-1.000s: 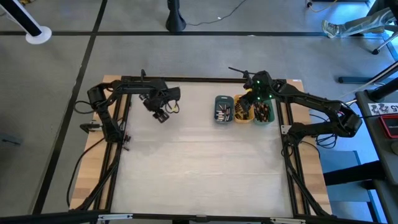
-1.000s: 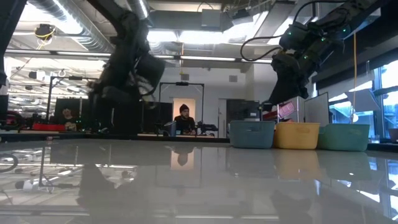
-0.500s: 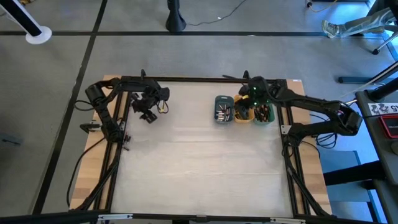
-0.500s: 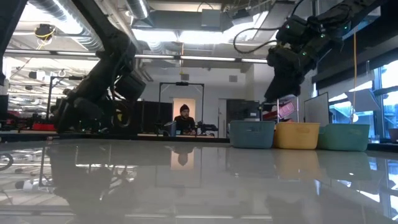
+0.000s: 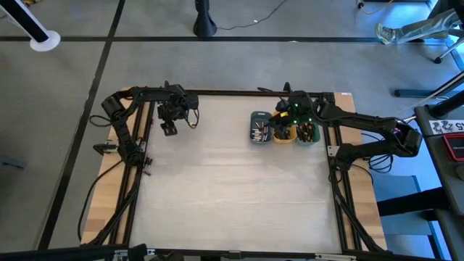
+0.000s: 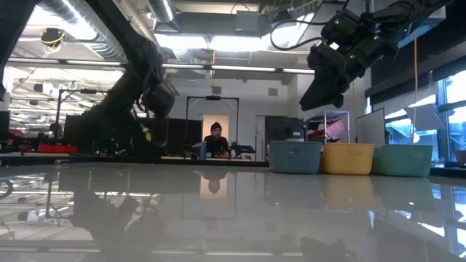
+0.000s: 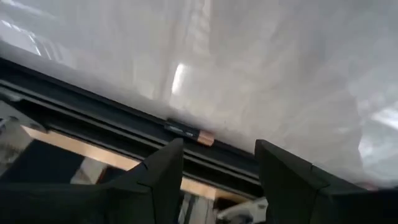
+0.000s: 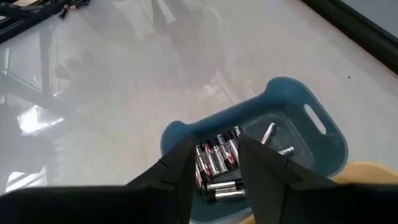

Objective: Sort batteries
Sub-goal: Put the black into the yellow bin

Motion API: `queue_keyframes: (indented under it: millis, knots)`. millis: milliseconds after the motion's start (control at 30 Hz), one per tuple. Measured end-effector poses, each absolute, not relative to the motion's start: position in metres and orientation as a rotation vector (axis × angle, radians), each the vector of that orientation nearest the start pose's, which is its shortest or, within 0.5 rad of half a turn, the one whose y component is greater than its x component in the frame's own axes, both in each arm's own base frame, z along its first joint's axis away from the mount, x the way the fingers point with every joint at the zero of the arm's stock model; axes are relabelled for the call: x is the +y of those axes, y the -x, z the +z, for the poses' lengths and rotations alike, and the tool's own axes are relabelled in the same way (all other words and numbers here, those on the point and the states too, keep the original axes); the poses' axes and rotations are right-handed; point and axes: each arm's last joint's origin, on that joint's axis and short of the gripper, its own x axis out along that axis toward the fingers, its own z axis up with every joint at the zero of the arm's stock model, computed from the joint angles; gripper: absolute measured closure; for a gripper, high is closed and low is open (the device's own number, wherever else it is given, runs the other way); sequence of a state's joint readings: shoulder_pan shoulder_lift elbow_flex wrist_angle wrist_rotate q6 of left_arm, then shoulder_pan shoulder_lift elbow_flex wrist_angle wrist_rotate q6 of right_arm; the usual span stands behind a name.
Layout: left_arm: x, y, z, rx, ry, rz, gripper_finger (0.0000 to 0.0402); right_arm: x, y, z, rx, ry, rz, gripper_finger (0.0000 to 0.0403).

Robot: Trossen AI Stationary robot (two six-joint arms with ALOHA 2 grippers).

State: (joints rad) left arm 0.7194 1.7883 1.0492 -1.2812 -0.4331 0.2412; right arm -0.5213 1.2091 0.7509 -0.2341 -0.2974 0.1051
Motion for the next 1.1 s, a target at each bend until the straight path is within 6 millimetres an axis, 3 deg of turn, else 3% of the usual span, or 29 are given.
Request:
queue_keyframes:
  millis: [167,333,733,1100]
  knots:
    - [0.184,-0.179,0.126,2.362,0.212,0.345,0.0213,-0.115,-0.218,0.235,0.628,-0.379,-0.249,0.0281]
    - [0.189,-0.173,0.102,2.546,0.151,0.268,0.0213,-0.115,-0.217,0.234,0.632,-0.395,-0.253,0.0281]
    - [0.186,-0.184,0.100,2.560,-0.038,0.214,0.0207,-0.115,-0.216,0.233,0.646,-0.388,-0.253,0.0281]
    - [0.177,-0.193,0.100,2.564,-0.142,0.068,0.0114,-0.116,-0.216,0.232,0.659,-0.373,-0.264,0.0281]
